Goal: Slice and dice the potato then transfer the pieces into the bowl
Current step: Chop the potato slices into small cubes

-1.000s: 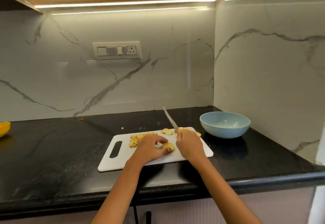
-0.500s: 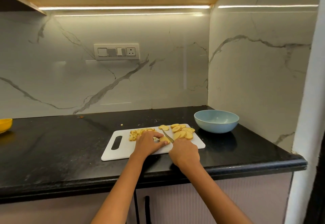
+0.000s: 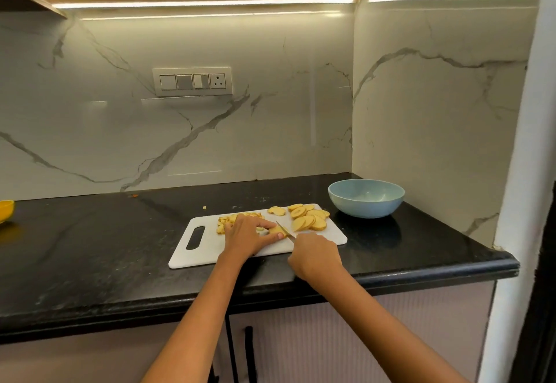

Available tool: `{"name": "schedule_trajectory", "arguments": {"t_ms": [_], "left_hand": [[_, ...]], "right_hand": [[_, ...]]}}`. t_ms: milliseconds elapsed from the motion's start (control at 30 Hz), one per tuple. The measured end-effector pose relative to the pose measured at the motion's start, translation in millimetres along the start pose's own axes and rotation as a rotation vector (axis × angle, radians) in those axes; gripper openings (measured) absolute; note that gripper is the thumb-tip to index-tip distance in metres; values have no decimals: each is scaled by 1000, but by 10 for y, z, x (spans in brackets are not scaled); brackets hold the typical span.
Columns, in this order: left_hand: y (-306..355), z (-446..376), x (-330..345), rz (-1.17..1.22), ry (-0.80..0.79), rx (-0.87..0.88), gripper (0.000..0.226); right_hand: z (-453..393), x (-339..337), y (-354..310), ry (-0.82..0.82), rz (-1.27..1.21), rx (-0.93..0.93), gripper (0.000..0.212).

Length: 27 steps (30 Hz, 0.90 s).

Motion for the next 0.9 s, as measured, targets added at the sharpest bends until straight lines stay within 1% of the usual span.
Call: {"name": "schedule_trajectory", "arguments": {"t_ms": [133,200,333,467,567,700,900], "left_hand": [[-30,-17,35,21,-9,0,34],[-28,-9,43,36,-11,13,33],[-66,-22,66,49,-32,-10,35],[-117,-58,76,145,-49,-35,31],[-105,-54,53,114,-22,-48,29],[-112,-56,76,156,-38,-19,25],[-103,-59,79,177,-34,-4,27]], "right_hand": [[112,29,-6,25,110,-38,29],[70,17,-22,35,127,-45,29],[16,9,31,50,45,4,29],[21,-3,120,108,-50,71,26],[-1,-22,90,87,-80,68,28],[-6,-13,4,70,-77,45,30],[-4,-21,23,65,-78,57,30]]}}
Point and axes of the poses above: each hand's wrist, its own z-axis away from the middle knuckle, its own x-axis out of the palm, y = z × x, the point moved 6 cm from there along -z, towards the middle knuckle, and after that the axes turned 12 degrees about -x, right-handed, at the moved point
